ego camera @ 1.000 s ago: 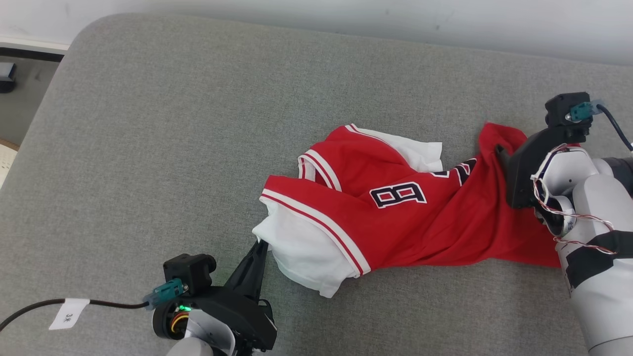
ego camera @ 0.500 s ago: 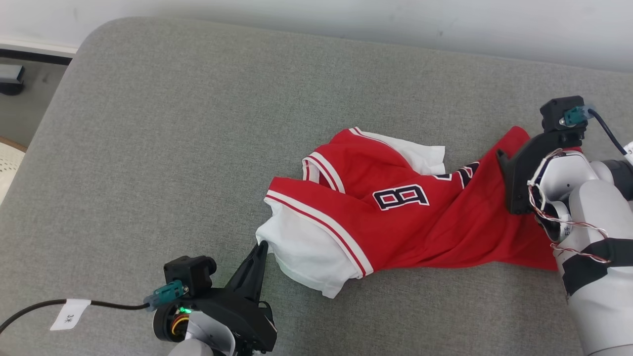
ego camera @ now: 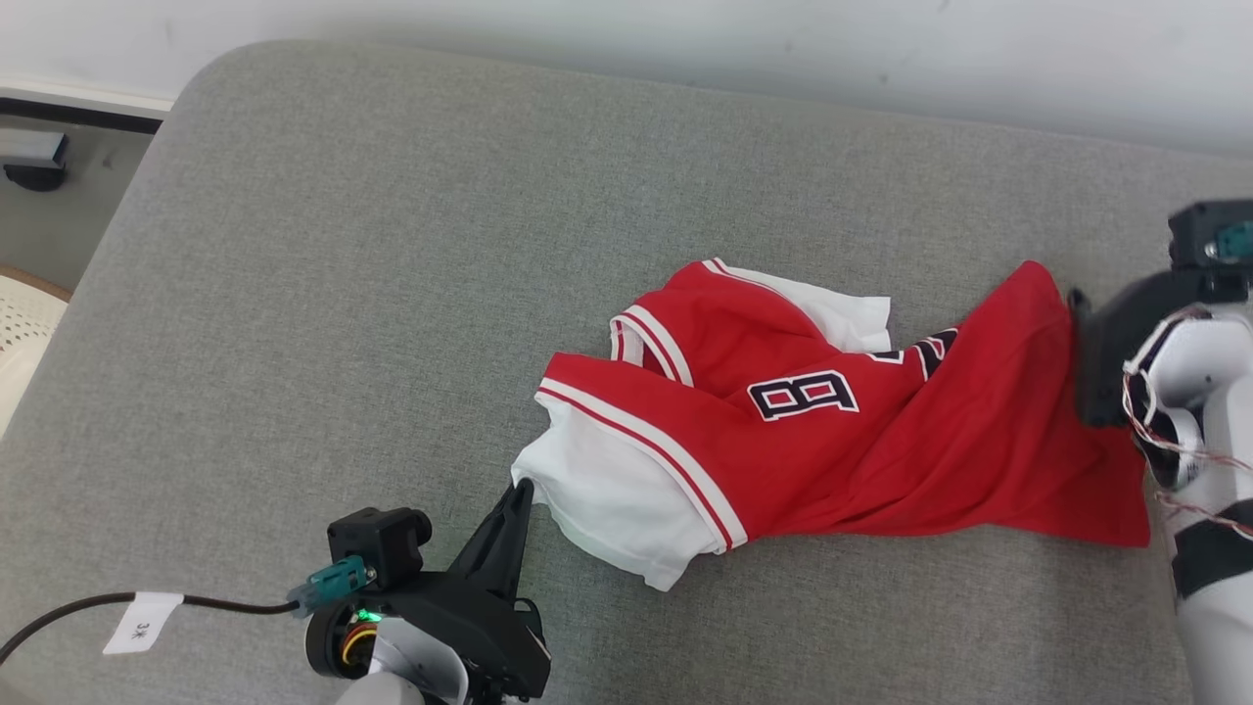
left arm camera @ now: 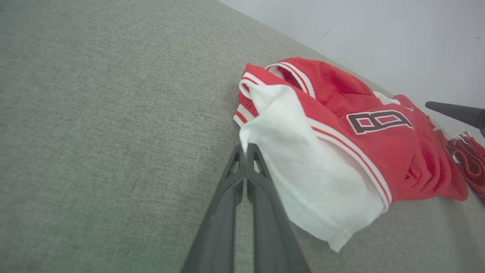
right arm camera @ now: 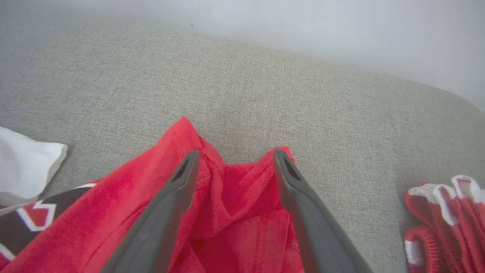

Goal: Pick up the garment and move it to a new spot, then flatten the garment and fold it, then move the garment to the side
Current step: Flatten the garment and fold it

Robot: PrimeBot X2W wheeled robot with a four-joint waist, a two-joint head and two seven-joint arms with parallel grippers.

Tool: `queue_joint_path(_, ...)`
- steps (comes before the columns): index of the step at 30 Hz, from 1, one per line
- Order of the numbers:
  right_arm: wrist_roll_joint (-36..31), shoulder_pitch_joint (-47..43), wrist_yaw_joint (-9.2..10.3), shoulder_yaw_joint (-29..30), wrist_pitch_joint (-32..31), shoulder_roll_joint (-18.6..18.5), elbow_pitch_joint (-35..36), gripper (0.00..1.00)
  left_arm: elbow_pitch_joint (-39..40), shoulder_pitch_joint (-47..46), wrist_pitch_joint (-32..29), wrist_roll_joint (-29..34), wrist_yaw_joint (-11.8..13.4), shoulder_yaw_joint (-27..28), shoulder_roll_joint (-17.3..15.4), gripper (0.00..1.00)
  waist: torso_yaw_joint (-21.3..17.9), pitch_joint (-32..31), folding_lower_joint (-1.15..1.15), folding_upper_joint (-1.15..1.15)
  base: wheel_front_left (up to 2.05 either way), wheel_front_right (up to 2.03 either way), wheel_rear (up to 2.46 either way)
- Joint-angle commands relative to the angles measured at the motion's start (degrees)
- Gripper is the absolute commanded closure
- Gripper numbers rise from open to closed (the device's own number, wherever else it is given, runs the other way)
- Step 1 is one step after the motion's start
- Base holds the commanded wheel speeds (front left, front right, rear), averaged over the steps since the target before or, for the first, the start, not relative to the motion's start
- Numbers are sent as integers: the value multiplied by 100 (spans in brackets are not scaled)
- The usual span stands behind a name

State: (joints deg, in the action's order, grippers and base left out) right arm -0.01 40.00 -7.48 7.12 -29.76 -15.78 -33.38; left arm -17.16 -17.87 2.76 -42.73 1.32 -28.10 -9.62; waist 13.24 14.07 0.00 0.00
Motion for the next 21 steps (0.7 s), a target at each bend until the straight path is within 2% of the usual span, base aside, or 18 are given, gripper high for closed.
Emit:
queue_joint_path(1, -59, -122, -2, 39, -73, -1, 65, 0, 29, 16, 27, -35, 9, -12, -34, 100, -1, -9, 0, 0, 0, 0, 0)
queue_joint_path(5, -107, -233, -2, -27, -216, 33, 200, 7, 73, 21, 30, -49, 39, -2, -47, 100, -21, 31, 0, 0, 0, 0, 0)
queue_joint_path(8, -67, -178, -2, -166, -289, 59, 190, 24, 79, -26, 30, -54, 41, -16, -37, 100, -26, 81, 0, 0, 0, 0, 0)
queue_joint_path(10, -35, -111, -2, -263, -356, 62, 132, 29, 70, -55, 27, -56, 28, -35, -21, 100, -14, 107, 0, 0, 0, 0, 0)
queue_joint_path(14, -19, 35, -2, -389, -451, 4, -66, 24, 35, -95, 28, -66, -5, -62, 2, 100, 48, 147, 0, 0, 0, 0, 0)
queue_joint_path(21, -72, 234, -2, -626, -385, -86, -263, 31, -4, -109, 64, -96, -15, -71, 24, 100, 127, 193, 0, 0, 0, 0, 0)
